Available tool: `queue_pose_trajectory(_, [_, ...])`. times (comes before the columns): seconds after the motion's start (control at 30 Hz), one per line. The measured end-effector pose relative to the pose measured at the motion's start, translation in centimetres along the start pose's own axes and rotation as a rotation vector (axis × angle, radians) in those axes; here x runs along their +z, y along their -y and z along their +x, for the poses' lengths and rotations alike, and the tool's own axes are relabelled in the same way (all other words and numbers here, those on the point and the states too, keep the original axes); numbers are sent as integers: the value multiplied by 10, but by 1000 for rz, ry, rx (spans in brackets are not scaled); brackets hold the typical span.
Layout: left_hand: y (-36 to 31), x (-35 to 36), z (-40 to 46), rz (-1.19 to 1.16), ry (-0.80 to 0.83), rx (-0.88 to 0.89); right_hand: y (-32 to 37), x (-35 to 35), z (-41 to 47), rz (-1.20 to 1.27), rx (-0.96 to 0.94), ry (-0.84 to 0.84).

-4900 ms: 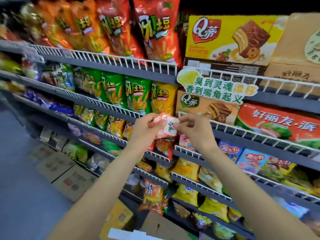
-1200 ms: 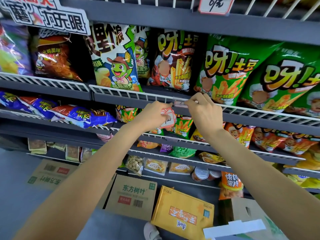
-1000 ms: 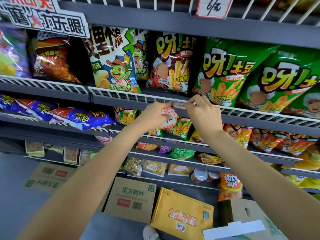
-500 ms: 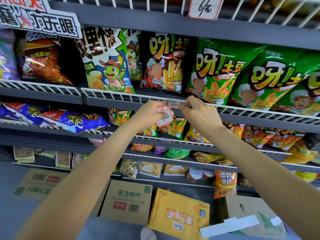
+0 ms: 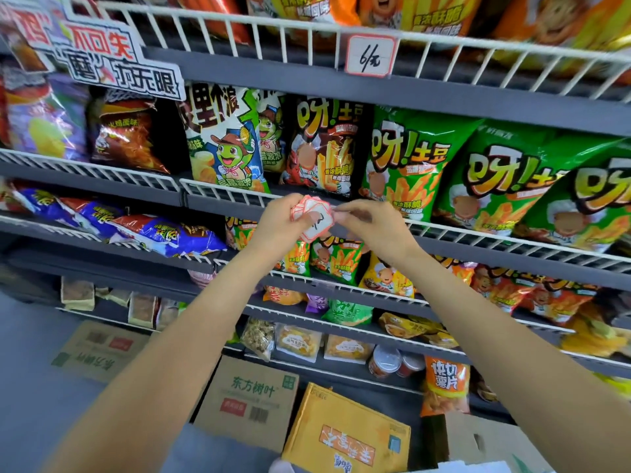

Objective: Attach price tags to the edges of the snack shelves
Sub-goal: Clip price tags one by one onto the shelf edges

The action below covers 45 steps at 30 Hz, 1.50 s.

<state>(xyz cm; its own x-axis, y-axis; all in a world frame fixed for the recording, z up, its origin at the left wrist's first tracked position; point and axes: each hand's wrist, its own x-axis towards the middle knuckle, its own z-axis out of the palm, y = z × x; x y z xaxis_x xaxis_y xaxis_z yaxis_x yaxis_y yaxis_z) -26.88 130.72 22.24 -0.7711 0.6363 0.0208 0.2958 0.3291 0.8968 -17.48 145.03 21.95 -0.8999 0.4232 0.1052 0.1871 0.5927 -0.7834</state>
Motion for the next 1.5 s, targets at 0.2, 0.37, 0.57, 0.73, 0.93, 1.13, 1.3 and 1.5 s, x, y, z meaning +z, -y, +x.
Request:
queue_pose_trajectory(0.2, [-19, -9, -43, -188, -36, 3, 32, 2, -17, 112, -84, -4])
queue_pose_trajectory(0.37, [-27, -32, -62, -331, -87, -78, 62, 13, -24, 156, -126, -53])
queue_pose_trajectory(0.57, [-12, -88, -79, -293, -305, -38, 119, 59, -12, 196, -217, -50])
queue_pose_trajectory(0.73, [30, -173, -99, -248, -351, -65, 176, 133, 2, 225, -205, 53])
queue_pose_trajectory(0.93, [94, -298, -118, -326, -354, -29, 255, 244, 26, 225, -219, 120])
queue_pose_trajectory(1.13, [148, -397, -113, -293, -342, -79, 310, 338, 57, 249, -186, 124])
queue_pose_trajectory(1.3, [187, -447, -89, -274, -372, -86, 337, 393, 87, 263, -104, 105])
queue_pose_trajectory(1.5, [232, -500, -39, -289, -449, -159, 352, 431, 144, 292, -58, 85])
